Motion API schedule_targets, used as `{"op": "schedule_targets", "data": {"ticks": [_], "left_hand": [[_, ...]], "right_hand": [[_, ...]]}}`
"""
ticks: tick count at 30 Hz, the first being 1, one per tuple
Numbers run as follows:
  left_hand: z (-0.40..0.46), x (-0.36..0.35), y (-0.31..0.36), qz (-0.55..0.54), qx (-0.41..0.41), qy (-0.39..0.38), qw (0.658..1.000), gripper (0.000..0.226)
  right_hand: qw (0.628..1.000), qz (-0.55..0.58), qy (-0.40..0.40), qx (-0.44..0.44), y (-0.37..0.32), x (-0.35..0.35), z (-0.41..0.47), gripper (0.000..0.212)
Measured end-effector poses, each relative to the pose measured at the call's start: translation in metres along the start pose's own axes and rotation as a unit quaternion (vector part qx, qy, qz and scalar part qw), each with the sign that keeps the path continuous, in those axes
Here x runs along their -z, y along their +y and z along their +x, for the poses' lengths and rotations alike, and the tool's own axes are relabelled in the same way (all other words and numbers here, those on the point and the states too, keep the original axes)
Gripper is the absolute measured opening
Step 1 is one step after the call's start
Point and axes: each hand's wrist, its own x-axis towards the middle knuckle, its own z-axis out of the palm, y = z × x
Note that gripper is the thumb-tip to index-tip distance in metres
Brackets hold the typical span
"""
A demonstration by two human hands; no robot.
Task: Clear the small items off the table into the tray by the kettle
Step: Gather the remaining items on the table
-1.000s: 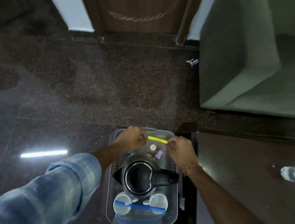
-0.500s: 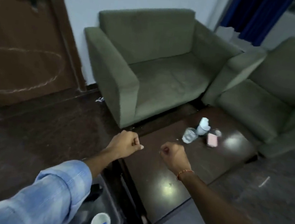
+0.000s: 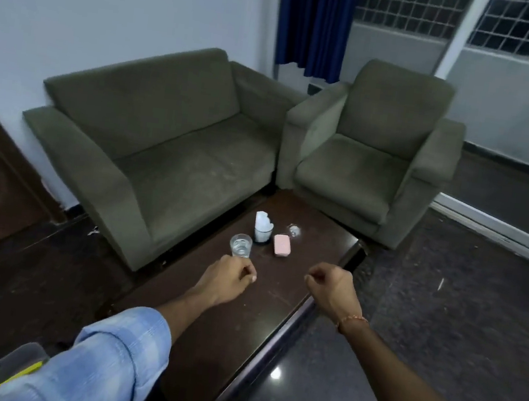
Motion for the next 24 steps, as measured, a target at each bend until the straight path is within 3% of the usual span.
{"op": "schedule_targets", "data": {"ticks": [8,24], "left_hand": [[0.036,-0.018,0.017,-0.008,0.026,0.001,1.000,0.020],[0.189,-0.030,-0.024,-0.075,0.049,-0.049,0.995,0.026]], "right_hand": [[1.000,-0.004,-0.012,-0.028,0.030,0.001,0.040,0.020],[0.981,-0.061,-0.155,-0.103,0.045,-0.054,0.205,0.070]]}}
